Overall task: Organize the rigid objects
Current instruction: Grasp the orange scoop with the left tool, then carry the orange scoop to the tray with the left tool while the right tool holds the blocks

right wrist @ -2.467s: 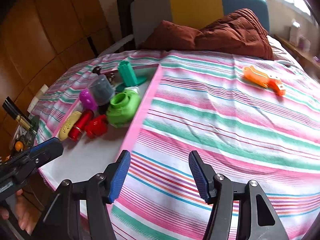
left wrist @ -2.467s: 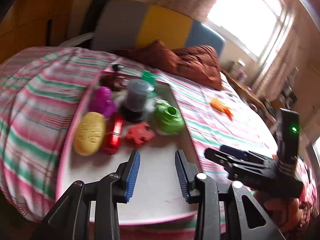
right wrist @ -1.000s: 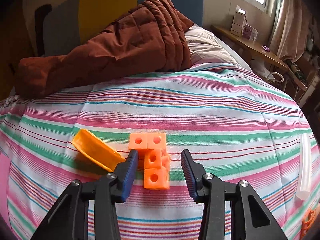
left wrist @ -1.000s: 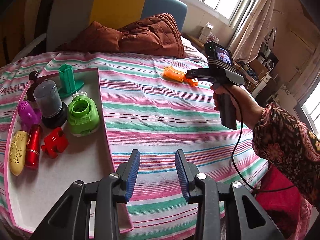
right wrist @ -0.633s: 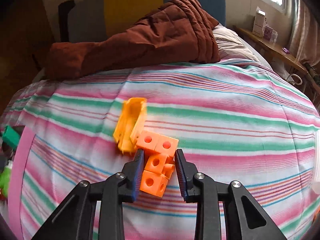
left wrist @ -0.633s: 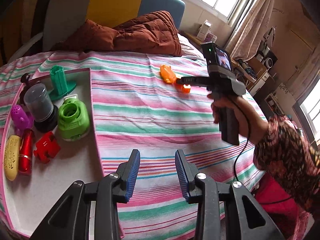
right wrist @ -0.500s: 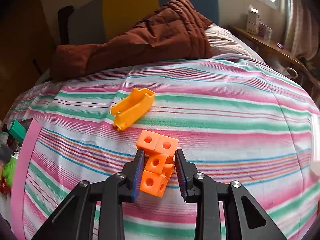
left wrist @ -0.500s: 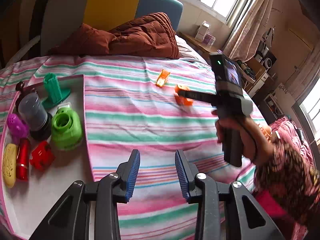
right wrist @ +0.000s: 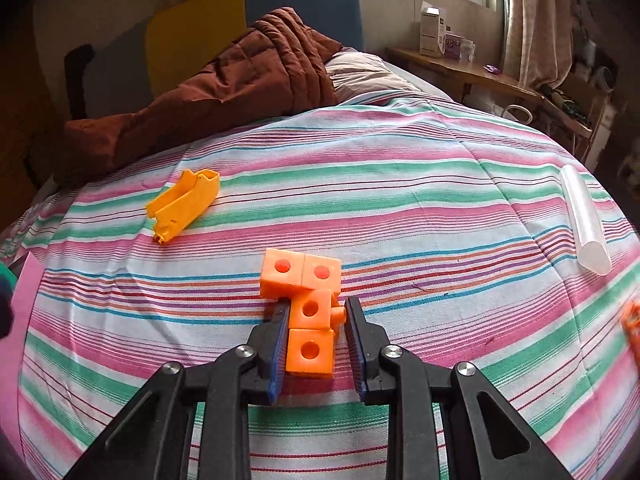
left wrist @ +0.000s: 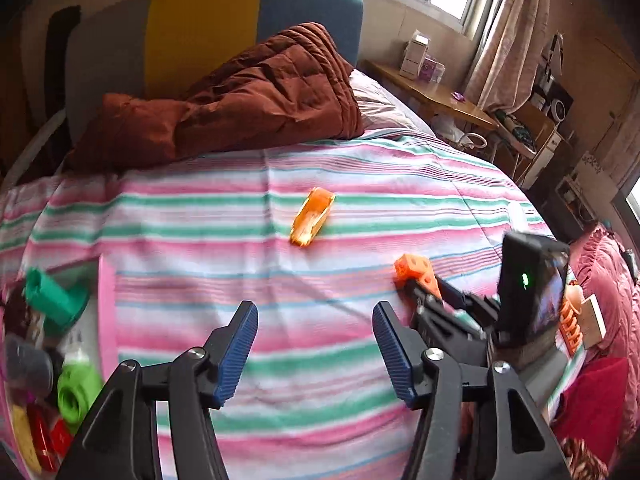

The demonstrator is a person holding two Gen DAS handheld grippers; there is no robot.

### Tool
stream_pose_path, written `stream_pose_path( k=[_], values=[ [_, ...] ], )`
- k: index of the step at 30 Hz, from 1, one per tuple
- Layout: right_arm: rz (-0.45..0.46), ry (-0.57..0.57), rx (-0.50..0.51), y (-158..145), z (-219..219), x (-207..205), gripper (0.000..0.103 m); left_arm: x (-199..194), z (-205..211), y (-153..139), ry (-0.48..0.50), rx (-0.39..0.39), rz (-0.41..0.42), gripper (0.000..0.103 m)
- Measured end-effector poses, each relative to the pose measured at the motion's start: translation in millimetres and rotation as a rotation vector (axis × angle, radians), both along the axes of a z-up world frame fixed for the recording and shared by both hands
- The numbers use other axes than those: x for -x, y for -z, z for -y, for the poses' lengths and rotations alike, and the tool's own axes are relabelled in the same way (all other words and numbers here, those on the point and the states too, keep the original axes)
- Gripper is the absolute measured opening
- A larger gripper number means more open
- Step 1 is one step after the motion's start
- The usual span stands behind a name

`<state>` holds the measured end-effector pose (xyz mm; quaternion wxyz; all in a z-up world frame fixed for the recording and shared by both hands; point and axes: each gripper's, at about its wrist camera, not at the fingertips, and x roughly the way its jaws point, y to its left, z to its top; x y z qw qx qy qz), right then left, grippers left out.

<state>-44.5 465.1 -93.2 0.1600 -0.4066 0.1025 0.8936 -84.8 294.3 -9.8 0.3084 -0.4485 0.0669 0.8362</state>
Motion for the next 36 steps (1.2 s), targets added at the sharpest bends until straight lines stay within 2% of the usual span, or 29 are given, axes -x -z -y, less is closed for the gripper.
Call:
stream_pose_path(
  k=[6, 11, 15, 22, 23, 24, 27, 34, 36],
  values=[
    [-0.016, 0.003, 0.000, 0.2, -0.2, -2.9, 0.026, 35.4, -56.8, 15.0, 0.086, 0.143, -0.124, 0.064],
    [-0.021, 0.012, -0.009, 0.8, 0.2, -4.1, 0.026, 72.6, -78.5, 43.6, 0.070, 0.192, -0.076, 0.064],
    [-0.026, 0.013, -0.009, 1.4, 0.9, -4.6, 0.026, 78.0, -93.9, 57.8, 0.104, 0.267, -0.127, 0.064],
    [-0.031, 0.016, -0.017, 1.7, 0.9, -4.3, 0.026, 91.2, -91.8, 72.1, 0.061, 0.189, -0.055, 0.062],
    [-0.032, 0.016, -0.017, 1.7, 0.8, -4.5, 0.026, 92.8, -90.7, 73.5, 0.060, 0.167, -0.047, 0.051],
    [-0.032, 0.016, -0.017, 1.9, 0.7, -4.2, 0.026, 94.0, -90.3, 75.3, 0.060, 0.156, -0.041, 0.036],
    [-0.032, 0.017, -0.024, 2.2, 1.3, -4.1, 0.026, 94.2, -86.6, 78.4, 0.040, 0.151, -0.051, 0.026],
    [-0.023, 0.022, -0.059, 2.6, 5.7, -3.3, 0.026, 75.3, -63.2, 75.5, -0.008, 0.119, -0.039, 0.025],
    [-0.020, 0.024, -0.067, 2.7, 6.7, -2.6, 0.026, 66.0, -50.4, 69.0, -0.037, 0.070, -0.018, 0.025]
  ],
)
